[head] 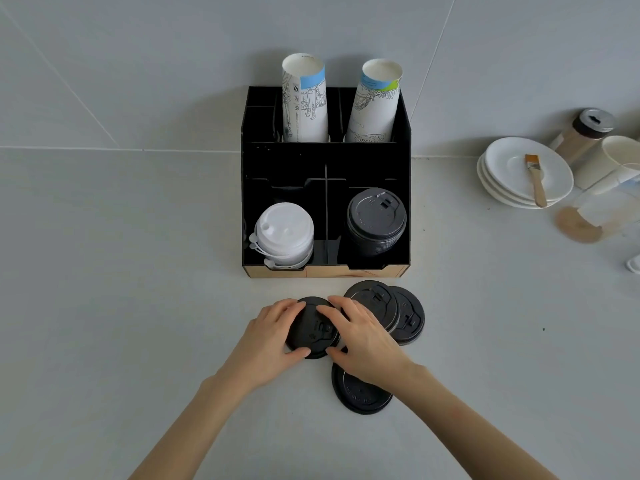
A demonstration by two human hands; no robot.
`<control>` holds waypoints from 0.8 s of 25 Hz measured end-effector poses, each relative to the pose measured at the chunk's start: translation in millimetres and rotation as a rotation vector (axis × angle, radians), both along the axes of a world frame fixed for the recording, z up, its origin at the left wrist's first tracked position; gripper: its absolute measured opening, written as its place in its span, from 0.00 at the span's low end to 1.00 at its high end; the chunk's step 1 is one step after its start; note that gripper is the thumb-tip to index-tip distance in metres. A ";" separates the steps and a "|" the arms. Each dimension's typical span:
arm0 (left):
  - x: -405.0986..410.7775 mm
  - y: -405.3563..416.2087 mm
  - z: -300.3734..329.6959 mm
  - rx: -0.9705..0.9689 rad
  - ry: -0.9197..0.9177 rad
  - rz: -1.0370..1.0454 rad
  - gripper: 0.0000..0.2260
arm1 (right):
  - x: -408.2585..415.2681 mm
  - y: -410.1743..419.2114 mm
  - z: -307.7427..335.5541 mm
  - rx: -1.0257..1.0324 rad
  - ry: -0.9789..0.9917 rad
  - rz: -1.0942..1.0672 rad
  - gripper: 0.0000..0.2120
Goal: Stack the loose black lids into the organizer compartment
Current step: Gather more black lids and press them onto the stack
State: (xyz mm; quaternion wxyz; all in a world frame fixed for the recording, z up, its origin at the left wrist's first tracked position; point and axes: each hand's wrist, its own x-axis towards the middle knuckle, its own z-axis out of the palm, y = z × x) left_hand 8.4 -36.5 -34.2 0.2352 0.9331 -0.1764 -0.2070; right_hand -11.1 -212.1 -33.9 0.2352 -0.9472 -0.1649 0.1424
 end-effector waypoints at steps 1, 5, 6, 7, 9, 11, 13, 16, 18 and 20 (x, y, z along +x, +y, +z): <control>-1.0 0.2 -2.1 -0.001 0.005 0.003 0.30 | 0.2 0.5 -1.7 -0.010 -0.005 0.006 0.29; -2.5 -0.4 -5.8 0.002 -0.005 0.004 0.30 | 0.5 2.2 -5.9 -0.022 -0.037 0.012 0.27; -2.0 -0.4 -5.9 0.003 -0.004 0.000 0.30 | 0.6 2.5 -6.0 -0.019 -0.040 0.010 0.27; -1.6 -0.3 -5.6 0.007 -0.002 -0.008 0.30 | 0.5 2.6 -5.7 -0.015 -0.040 0.008 0.27; -1.2 0.0 -3.9 0.013 0.000 -0.021 0.30 | 0.1 2.4 -4.0 0.000 -0.032 0.003 0.26; -0.7 0.3 -0.6 -0.001 -0.008 -0.017 0.30 | 0.2 2.0 0.3 0.027 -0.025 -0.002 0.26; 0.4 0.1 5.7 -0.028 -0.026 -0.013 0.30 | 0.8 0.5 7.3 0.076 -0.014 -0.012 0.25; 2.9 -1.3 21.3 -0.082 -0.077 -0.016 0.29 | 1.6 -5.5 23.5 0.175 0.010 -0.040 0.24; 5.2 -3.4 34.3 -0.136 -0.131 -0.016 0.28 | 2.6 -12.6 35.5 0.229 -0.013 -0.059 0.23; 8.5 -6.6 47.6 -0.193 -0.191 -0.016 0.28 | 5.2 -20.6 47.9 0.260 -0.055 -0.068 0.22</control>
